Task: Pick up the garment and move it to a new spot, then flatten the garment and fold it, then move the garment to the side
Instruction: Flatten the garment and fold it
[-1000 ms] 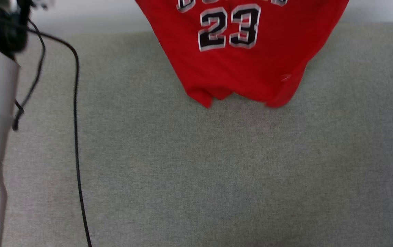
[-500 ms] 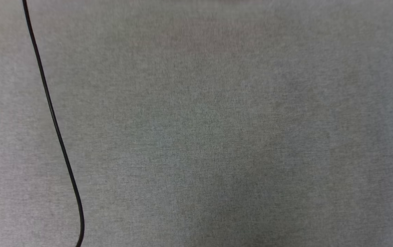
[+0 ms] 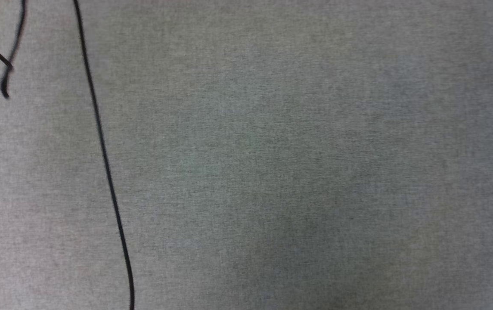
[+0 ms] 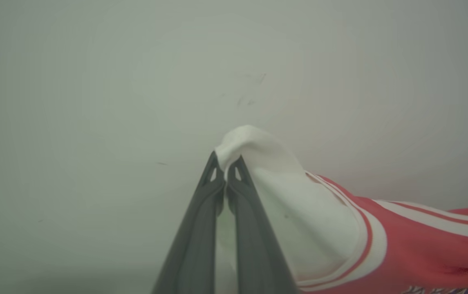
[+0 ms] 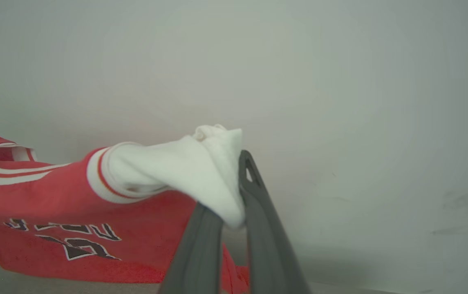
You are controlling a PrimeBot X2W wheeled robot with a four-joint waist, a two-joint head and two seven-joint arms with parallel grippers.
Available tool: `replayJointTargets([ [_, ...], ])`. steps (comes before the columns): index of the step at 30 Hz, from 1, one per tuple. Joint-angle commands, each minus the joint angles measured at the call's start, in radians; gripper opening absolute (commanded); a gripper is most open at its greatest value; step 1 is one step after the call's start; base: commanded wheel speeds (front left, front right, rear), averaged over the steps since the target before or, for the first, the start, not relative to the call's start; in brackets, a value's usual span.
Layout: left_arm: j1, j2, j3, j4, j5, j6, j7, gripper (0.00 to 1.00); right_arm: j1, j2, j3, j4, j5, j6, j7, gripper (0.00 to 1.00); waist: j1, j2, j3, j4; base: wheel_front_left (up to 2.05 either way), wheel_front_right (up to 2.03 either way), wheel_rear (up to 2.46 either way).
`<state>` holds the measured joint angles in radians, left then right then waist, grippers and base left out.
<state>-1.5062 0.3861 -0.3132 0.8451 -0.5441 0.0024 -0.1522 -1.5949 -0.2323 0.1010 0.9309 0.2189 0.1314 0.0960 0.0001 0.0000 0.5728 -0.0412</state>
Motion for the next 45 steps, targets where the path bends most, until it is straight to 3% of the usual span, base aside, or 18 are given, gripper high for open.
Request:
replayJointTargets([
  [1,0.044,-0.009,0.007,0.010,-0.017,-0.010,-0.013,0.00,0.040,0.001,0.020,0.022,0.020,-0.001,-0.018,0.00,-0.0001,0.0000,0.010,0.010,0.00,0.00,0.00],
  [10,0.293,-0.040,0.006,0.060,-0.068,-0.074,-0.079,0.00,0.280,-0.007,0.114,0.066,0.144,-0.001,-0.075,0.00,-0.0001,0.0000,-0.054,0.026,0.00,0.00,0.00],
  [21,0.692,-0.064,0.043,0.005,-0.109,-0.107,-0.114,0.00,0.708,-0.067,0.210,-0.037,0.287,-0.001,-0.141,0.00,-0.0001,0.0000,-0.253,0.039,0.00,0.00,0.00],
  [35,1.194,-0.089,0.106,-0.244,-0.081,-0.040,-0.114,0.00,1.165,-0.104,0.162,-0.278,0.325,-0.001,-0.121,0.00,-0.0001,0.0000,-0.474,0.031,0.00,0.00,0.00],
  [41,1.400,-0.083,0.117,-0.360,-0.102,0.006,-0.098,0.00,1.393,-0.073,0.070,-0.427,0.289,-0.001,-0.063,0.00,-0.0001,0.0000,-0.552,0.026,0.00,0.00,0.00],
  [45,1.550,-0.084,0.122,-0.469,-0.128,0.046,-0.062,0.00,1.590,-0.018,-0.032,-0.558,0.232,-0.001,0.005,0.00,-0.0001,0.0000,-0.593,0.030,0.00,0.00,0.00],
])
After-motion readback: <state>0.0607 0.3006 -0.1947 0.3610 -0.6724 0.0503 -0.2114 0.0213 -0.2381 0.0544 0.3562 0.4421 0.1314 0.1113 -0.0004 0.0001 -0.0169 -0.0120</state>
